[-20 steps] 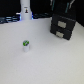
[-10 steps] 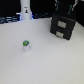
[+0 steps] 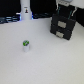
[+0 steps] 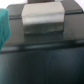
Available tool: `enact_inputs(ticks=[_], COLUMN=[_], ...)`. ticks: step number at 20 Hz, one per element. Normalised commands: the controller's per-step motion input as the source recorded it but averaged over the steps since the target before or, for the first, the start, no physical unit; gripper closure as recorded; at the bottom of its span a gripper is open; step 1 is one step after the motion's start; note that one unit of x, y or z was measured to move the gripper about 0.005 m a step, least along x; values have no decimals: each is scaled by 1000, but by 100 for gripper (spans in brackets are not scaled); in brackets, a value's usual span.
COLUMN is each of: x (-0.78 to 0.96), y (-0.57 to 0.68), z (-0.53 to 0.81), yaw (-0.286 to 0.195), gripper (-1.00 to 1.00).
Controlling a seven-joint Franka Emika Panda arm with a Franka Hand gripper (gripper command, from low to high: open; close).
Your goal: Open the kcup holder, insert the kcup into the holder, and close the kcup holder
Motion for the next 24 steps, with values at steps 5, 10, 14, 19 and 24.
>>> enact_inputs(ticks=[5,10,14,19,24], x=[-203,-190,-276,-97,13], y=[193,136,24,0,0], z=[-466,-434,-302,-59,0], yaw=[0,8,2,-1,-1], gripper=[-100,-100,-100,100,100])
